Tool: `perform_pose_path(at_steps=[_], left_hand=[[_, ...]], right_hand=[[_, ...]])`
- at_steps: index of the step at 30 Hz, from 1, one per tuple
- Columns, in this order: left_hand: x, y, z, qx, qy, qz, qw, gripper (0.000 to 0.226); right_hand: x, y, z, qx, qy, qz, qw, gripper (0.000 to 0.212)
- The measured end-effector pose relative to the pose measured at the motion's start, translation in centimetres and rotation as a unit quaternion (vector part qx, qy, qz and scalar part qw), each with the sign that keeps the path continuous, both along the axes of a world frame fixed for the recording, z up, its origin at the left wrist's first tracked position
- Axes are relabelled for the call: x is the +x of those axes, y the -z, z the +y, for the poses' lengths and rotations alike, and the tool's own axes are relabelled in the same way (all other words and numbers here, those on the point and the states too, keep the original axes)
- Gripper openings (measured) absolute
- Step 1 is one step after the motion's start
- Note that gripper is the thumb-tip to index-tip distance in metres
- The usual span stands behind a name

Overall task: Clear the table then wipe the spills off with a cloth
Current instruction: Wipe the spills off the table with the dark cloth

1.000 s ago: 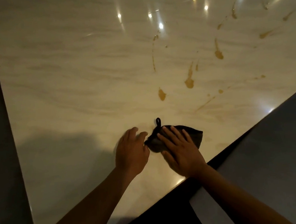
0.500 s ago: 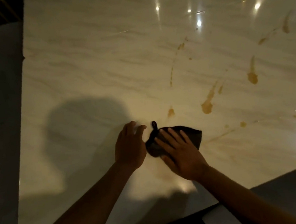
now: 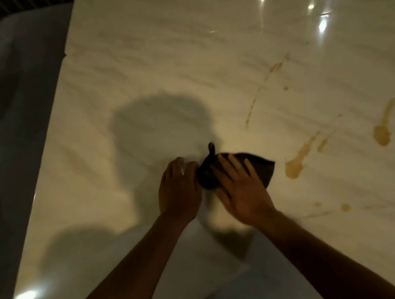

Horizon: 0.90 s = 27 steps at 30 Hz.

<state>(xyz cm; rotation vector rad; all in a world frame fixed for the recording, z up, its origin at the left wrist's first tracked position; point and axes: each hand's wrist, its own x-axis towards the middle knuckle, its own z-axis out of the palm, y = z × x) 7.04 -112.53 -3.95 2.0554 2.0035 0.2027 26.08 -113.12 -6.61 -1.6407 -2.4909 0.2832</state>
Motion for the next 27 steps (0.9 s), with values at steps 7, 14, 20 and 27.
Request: perform_pose_path(at_steps=[7,14,20,27], left_hand=[[1.3,0.5,1.9,0.003,-0.021,0.013,1.000,0.049],[1.8,0.6,3.2,0.001,-0.015,0.028,0.999,0.052],[1.8,0.6,3.7,-0.005,-0.003,0.034,0.999,0.055],[1.8,0.5,5.5,0.000,0.018,0.054,0.998,0.056]], right_hand=[[3.2,0.2,8.4,-0.004,0.002,-0.008,1.000,0.055],[2.6,0.3,5.7,0.003,0.028,0.022,0.999,0.056],[4.5,0.1,6.1,0.006,-0.079,-0.019,0.997,0.056],[4.3,0.5,15.1,0.011,0.125,0.017,0.992,0.057]])
